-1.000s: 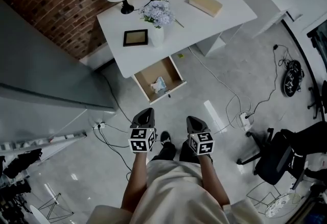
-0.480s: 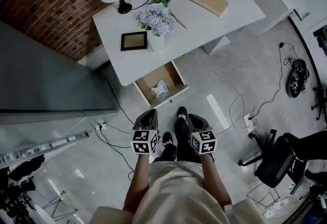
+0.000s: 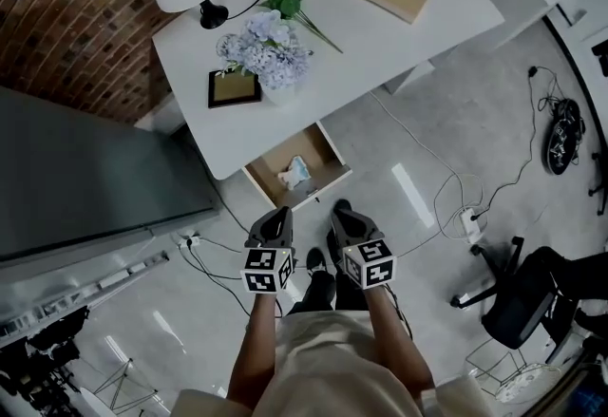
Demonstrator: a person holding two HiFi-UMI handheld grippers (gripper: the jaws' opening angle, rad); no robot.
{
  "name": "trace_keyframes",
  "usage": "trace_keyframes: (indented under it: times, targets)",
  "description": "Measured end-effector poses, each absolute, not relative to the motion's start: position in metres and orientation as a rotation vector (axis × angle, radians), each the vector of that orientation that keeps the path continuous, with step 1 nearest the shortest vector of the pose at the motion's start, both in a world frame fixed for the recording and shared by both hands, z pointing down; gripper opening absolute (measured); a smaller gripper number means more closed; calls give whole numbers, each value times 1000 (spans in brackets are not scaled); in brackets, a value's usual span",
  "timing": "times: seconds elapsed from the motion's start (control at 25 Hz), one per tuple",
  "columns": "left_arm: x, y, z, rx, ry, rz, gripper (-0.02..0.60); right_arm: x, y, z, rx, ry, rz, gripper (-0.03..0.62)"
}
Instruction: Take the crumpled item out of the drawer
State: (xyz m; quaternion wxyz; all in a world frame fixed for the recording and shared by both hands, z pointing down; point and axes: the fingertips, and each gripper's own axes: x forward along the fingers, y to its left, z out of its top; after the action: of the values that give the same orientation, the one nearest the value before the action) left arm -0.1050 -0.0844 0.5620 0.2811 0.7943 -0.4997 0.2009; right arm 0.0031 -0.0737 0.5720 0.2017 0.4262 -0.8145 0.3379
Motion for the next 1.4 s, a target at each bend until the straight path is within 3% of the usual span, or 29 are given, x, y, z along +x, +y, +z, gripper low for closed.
trace_keyframes:
  times: [0.32,1.4]
  targets:
    - [-109,-104,610,2110,-1317,617,17,-7,-79,575,1194,-2320,1129,25]
    - [-82,-152,735,2179,-1096,924,17,21,-88,639,1082,-2344,983,25]
